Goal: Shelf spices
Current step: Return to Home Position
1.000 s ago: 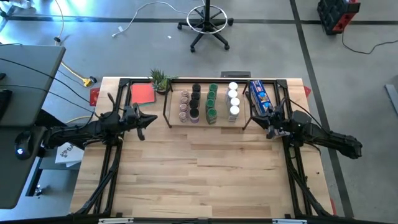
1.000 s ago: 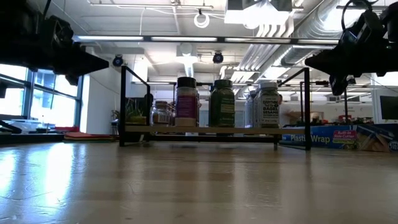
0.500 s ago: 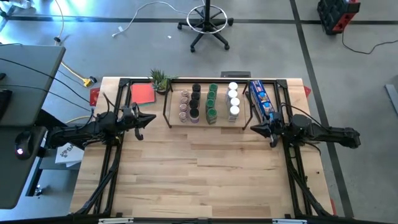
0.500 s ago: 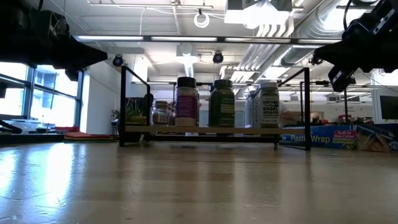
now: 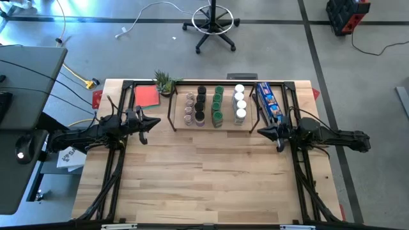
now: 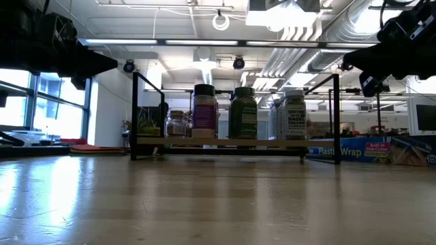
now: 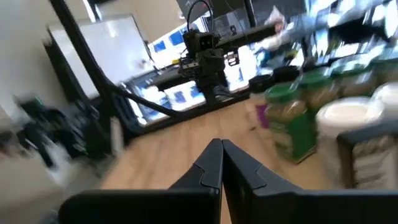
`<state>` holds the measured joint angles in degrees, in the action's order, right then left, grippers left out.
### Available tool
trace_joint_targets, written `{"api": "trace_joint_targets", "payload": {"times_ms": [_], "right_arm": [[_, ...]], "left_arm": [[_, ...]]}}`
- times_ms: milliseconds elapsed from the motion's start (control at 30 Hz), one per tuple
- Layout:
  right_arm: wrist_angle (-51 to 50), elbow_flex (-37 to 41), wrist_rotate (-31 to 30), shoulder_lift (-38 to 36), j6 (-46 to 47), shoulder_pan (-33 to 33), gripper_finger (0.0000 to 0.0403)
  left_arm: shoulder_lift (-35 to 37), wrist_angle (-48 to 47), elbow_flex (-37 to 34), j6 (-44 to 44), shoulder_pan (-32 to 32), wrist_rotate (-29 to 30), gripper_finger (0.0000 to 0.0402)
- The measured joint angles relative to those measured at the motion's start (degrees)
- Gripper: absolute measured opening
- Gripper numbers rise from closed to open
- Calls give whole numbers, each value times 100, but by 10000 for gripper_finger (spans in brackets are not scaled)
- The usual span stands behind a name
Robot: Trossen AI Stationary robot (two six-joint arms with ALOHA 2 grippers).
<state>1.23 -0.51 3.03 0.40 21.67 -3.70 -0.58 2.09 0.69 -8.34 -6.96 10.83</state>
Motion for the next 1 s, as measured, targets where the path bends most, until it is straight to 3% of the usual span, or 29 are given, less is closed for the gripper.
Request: {"api": "trace_joint_targets", "payload": {"times_ms": [167,300,1000], "right_arm": [[-2,0,-105,3,-1610,0,0],[-4,0,-105,3,-2138,0,0],[-4,2,-107,5,-2171,0,0]], "left_arm": [[0,-2,0,0,0,0,1],[0,-3,0,0,0,0,1],[0,-11,0,0,-2,0,1]]}}
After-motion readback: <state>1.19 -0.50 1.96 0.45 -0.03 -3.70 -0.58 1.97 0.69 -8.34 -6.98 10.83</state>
